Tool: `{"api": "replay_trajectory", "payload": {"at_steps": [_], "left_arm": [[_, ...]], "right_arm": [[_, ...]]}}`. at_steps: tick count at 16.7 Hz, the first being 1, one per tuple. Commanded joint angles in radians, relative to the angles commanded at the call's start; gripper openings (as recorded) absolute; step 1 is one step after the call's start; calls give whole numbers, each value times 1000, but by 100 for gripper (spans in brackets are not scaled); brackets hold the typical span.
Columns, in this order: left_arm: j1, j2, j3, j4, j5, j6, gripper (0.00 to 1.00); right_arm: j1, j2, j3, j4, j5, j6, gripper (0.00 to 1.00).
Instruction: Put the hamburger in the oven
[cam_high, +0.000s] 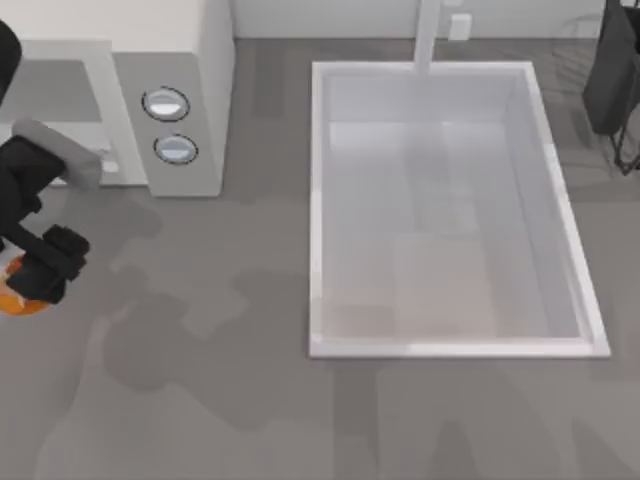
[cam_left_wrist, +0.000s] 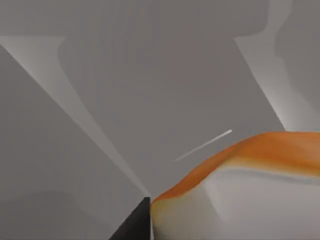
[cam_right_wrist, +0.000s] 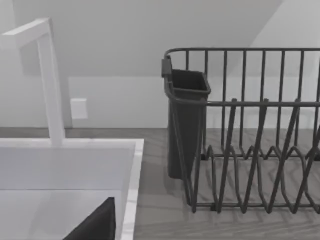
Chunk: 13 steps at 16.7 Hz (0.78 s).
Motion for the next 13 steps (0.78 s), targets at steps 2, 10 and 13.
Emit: {"api": "replay_trajectory", "payload": {"at_steps": [2, 10, 13], "left_arm": [[0, -1, 2, -2, 0, 0, 0], [20, 61, -12, 160, 12, -39, 0], [43, 131, -29, 383, 28, -91, 0]], "right_arm": [[0, 0, 0, 0, 0, 0, 100], [0, 0, 0, 0, 0, 0, 100], [0, 0, 0, 0, 0, 0, 100]]}}
